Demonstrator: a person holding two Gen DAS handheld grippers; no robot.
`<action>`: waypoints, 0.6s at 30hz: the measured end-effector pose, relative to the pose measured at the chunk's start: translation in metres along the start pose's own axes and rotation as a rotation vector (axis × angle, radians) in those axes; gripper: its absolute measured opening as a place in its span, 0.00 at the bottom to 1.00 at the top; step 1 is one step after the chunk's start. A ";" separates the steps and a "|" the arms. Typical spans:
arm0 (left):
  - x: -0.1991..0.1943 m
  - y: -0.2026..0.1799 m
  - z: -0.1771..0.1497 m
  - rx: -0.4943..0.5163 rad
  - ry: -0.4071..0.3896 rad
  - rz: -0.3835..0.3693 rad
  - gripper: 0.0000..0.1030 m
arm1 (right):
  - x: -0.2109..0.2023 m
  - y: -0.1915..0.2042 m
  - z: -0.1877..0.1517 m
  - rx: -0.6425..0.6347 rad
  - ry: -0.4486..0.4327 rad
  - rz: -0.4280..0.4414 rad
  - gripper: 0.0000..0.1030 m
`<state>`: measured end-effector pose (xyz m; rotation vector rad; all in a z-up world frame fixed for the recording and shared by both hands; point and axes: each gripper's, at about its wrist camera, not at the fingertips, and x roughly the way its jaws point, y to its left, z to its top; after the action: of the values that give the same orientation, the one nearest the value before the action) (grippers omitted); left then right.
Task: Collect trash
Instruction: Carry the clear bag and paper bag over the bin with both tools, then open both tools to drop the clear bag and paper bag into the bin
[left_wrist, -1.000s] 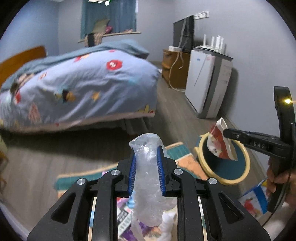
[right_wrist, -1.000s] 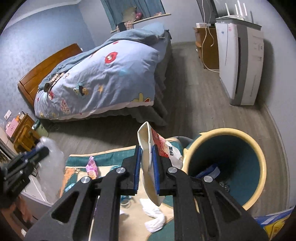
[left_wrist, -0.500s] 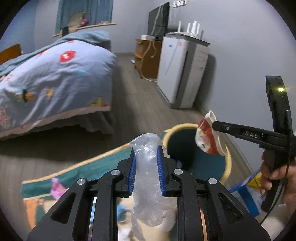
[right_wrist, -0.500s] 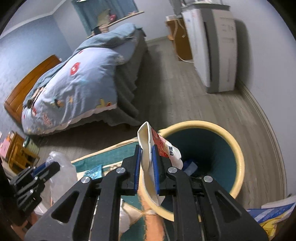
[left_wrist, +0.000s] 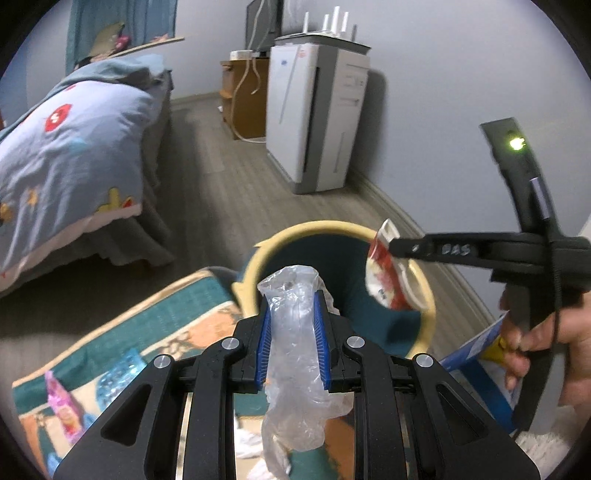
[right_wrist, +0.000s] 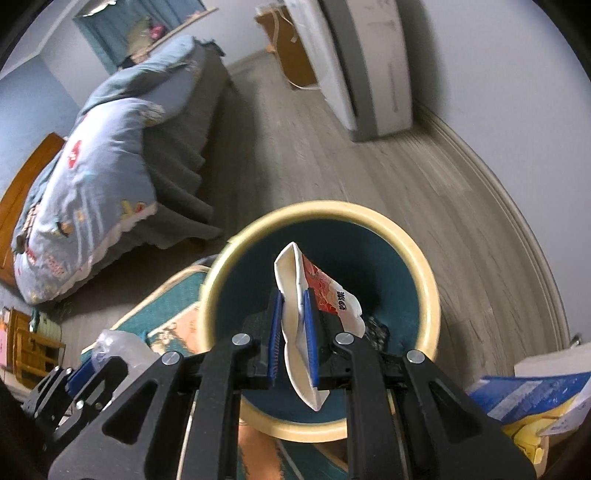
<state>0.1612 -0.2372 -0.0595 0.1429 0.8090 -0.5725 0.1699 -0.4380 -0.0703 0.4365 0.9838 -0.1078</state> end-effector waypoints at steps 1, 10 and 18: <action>0.001 -0.002 0.000 0.002 -0.009 -0.006 0.21 | 0.002 -0.004 -0.001 0.009 0.006 -0.014 0.12; 0.016 -0.008 0.011 -0.031 -0.068 -0.042 0.22 | 0.003 -0.026 -0.003 0.112 0.015 -0.020 0.12; 0.033 -0.015 0.005 0.007 -0.029 -0.009 0.24 | 0.004 -0.023 -0.003 0.099 0.012 -0.017 0.12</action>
<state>0.1747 -0.2659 -0.0782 0.1371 0.7796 -0.5849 0.1633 -0.4575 -0.0825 0.5200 0.9975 -0.1704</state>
